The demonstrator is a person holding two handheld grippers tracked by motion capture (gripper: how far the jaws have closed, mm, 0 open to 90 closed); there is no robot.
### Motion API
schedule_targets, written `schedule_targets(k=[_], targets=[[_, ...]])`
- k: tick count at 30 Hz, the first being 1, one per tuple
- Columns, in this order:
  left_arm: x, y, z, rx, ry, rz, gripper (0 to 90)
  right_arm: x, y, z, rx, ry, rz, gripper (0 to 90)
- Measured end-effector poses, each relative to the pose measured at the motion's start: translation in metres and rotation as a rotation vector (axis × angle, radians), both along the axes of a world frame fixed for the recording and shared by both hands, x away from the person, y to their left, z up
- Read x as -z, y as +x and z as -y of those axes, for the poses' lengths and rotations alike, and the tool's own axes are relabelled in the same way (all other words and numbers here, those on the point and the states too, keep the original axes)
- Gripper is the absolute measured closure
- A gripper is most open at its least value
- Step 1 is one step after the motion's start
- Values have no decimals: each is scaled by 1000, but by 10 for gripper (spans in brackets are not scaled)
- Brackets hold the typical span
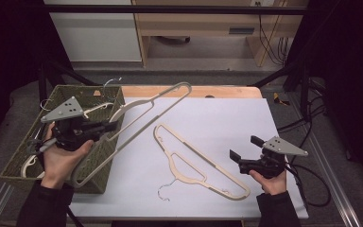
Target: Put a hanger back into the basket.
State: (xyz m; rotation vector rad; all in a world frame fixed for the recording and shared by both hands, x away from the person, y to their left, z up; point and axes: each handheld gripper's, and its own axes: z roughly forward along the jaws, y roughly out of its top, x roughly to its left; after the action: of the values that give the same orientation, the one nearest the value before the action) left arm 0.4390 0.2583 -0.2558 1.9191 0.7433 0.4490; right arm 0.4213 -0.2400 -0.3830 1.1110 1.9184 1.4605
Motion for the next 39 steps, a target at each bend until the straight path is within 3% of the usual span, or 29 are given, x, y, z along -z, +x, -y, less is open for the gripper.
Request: schedule_targets(k=[7,12,14,19,33,39], targets=[[-9,11,-24,-28,3,1,863,-1,0,1,4,0,3,45],[-10,20,-44,-60,34,-8,864,-1,0,1,2,0,2,45],[-9,23,-53,-70,43,-9,863,0,0,1,0,-1,-1,45],[-4,33,-75,-82,17,-32,864,1,1,0,-4,-11,-5,42],[9,53,-132,-190,6,-36,863,2,2,-2,-6,-9,-8,43],[15,58,-154,-230,31,-46,863,1,1,0,-5,-8,-7,43]])
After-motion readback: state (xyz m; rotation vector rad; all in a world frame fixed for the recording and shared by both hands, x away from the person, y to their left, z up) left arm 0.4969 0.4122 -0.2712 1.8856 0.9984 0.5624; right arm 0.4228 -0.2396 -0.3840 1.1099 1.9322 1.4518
